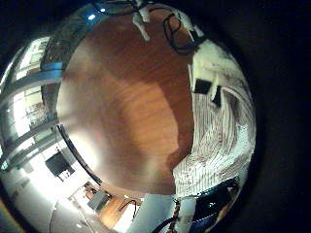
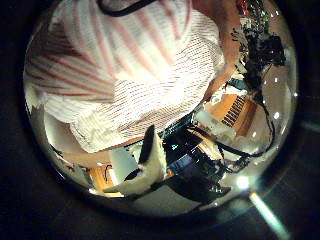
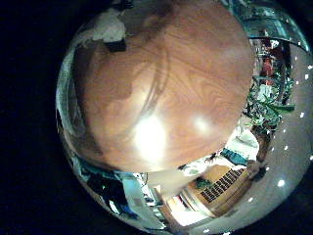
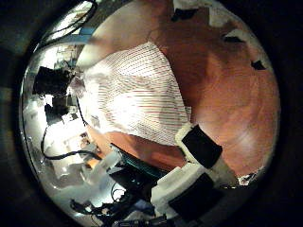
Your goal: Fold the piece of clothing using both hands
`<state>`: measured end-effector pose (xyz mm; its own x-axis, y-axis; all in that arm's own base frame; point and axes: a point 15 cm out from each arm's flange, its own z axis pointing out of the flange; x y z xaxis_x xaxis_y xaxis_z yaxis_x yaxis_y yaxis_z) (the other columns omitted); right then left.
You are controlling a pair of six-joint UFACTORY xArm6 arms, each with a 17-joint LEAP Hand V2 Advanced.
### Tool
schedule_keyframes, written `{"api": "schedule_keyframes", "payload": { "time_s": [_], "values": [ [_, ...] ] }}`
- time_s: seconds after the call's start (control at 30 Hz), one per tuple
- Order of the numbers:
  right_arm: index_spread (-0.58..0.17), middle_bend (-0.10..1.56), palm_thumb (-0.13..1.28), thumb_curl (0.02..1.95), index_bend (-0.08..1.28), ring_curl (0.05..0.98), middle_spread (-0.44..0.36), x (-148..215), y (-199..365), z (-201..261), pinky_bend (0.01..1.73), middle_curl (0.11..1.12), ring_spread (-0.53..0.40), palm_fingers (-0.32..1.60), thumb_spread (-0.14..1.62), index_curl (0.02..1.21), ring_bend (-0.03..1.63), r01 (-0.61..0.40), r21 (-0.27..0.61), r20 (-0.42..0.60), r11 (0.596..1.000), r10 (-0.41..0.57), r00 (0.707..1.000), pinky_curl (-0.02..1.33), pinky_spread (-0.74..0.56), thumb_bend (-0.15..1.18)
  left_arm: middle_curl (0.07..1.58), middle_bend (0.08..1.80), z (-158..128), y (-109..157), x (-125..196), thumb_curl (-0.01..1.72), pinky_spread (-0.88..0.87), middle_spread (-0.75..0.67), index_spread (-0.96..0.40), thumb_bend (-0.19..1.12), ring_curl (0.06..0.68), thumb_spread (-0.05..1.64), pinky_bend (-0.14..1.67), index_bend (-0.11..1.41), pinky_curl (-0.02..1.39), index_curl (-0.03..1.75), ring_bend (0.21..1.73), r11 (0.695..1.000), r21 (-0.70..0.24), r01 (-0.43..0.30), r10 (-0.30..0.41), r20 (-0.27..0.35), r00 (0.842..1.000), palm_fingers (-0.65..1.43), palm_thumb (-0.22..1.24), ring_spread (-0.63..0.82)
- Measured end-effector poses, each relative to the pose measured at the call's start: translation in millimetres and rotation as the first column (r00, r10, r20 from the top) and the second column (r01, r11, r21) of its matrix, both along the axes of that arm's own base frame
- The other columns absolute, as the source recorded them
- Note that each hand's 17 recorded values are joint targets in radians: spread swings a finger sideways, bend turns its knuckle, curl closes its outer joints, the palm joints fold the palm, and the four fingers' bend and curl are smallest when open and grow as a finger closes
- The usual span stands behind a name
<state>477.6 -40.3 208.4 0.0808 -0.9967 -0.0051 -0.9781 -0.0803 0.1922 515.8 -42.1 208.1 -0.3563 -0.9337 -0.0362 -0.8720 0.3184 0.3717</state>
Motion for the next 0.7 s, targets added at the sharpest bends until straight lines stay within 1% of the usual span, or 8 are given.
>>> {"api": "schedule_keyframes", "payload": {
  "time_s": [0.07,0.17,0.3,0.4,0.5,0.57,0.63,0.7],
  "values": [
    [-0.448,0.45,0.71,0.45,0.19,0.394,-0.136,-2,-6,16,1.00,0.50,-0.085,0.02,1.31,0.59,0.94,0.002,-0.003,0.030,1.000,-0.002,1.000,0.39,0.16,-0.01,0.67,0.17,12,10,-1,0.32,0.21,0.19,-0.05,-0.03,0.326,1.07,0.73,0.11,0.47,0.61,0.89,1.000,-0.018,-0.012,0.012,0.009,1.000,-0.15,0.17,0.21],
    [-0.443,0.43,0.71,0.43,0.19,0.370,-0.132,-9,-3,31,0.94,0.48,-0.076,0.06,1.30,0.55,0.90,-0.043,-0.001,0.055,0.999,0.043,0.998,0.35,0.21,-0.02,0.60,0.16,22,19,-8,0.31,0.33,0.26,-0.03,-0.03,0.300,1.07,0.69,0.11,0.43,0.53,0.84,0.998,-0.047,-0.029,0.029,-0.008,1.000,-0.13,0.14,0.29],
    [-0.430,0.41,0.67,0.42,0.18,0.349,-0.130,-28,10,27,0.88,0.45,-0.071,0.08,1.27,0.51,0.86,-0.096,0.004,0.034,0.995,0.096,0.995,0.32,0.26,-0.02,0.52,0.16,37,23,-16,0.30,0.43,0.32,-0.03,-0.03,0.274,1.07,0.64,0.12,0.40,0.46,0.79,0.996,-0.080,-0.040,0.038,-0.016,0.999,-0.11,0.13,0.37],
    [-0.410,0.39,0.64,0.40,0.17,0.333,-0.127,-41,17,17,0.85,0.44,-0.061,0.05,1.24,0.47,0.81,-0.139,0.007,0.000,0.990,0.139,0.990,0.30,0.29,-0.03,0.47,0.16,46,23,-23,0.30,0.46,0.34,-0.03,-0.02,0.262,1.07,0.61,0.12,0.38,0.41,0.77,0.996,-0.089,-0.030,0.029,-0.020,0.999,-0.10,0.12,0.40],
    [-0.398,0.36,0.60,0.38,0.17,0.309,-0.103,-58,24,4,0.83,0.42,-0.017,-0.01,1.22,0.44,0.74,-0.172,0.001,-0.062,0.985,0.171,0.983,0.29,0.32,-0.03,0.44,0.17,41,15,-44,0.29,0.48,0.35,0.00,-0.02,0.253,1.09,0.59,0.12,0.36,0.37,0.75,0.994,-0.108,-0.032,0.024,-0.079,0.997,-0.09,0.13,0.42],
    [-0.389,0.34,0.58,0.37,0.16,0.291,-0.087,-62,34,-1,0.80,0.41,0.018,-0.03,1.20,0.42,0.70,-0.197,-0.004,-0.082,0.980,0.196,0.977,0.28,0.32,-0.03,0.42,0.17,33,5,-59,0.29,0.49,0.36,0.01,-0.02,0.249,1.10,0.58,0.12,0.35,0.35,0.75,0.988,-0.146,-0.044,0.027,-0.120,0.992,-0.09,0.14,0.42],
    [-0.384,0.32,0.56,0.37,0.16,0.277,-0.071,-61,43,-9,0.78,0.39,0.041,-0.02,1.18,0.40,0.67,-0.215,-0.003,-0.094,0.977,0.213,0.972,0.27,0.34,-0.03,0.41,0.17,26,-5,-72,0.29,0.49,0.36,0.02,-0.02,0.246,1.11,0.57,0.12,0.35,0.33,0.74,0.982,-0.180,-0.055,0.028,-0.146,0.989,-0.08,0.14,0.43],
    [-0.381,0.31,0.56,0.36,0.16,0.269,-0.058,-63,49,-20,0.76,0.39,0.061,-0.02,1.17,0.38,0.64,-0.227,0.001,-0.118,0.974,0.226,0.967,0.27,0.34,-0.03,0.39,0.18,18,-12,-79,0.28,0.49,0.37,0.03,-0.02,0.243,1.12,0.56,0.12,0.34,0.31,0.74,0.977,-0.203,-0.060,0.030,-0.148,0.989,-0.08,0.14,0.44]
  ]
}}
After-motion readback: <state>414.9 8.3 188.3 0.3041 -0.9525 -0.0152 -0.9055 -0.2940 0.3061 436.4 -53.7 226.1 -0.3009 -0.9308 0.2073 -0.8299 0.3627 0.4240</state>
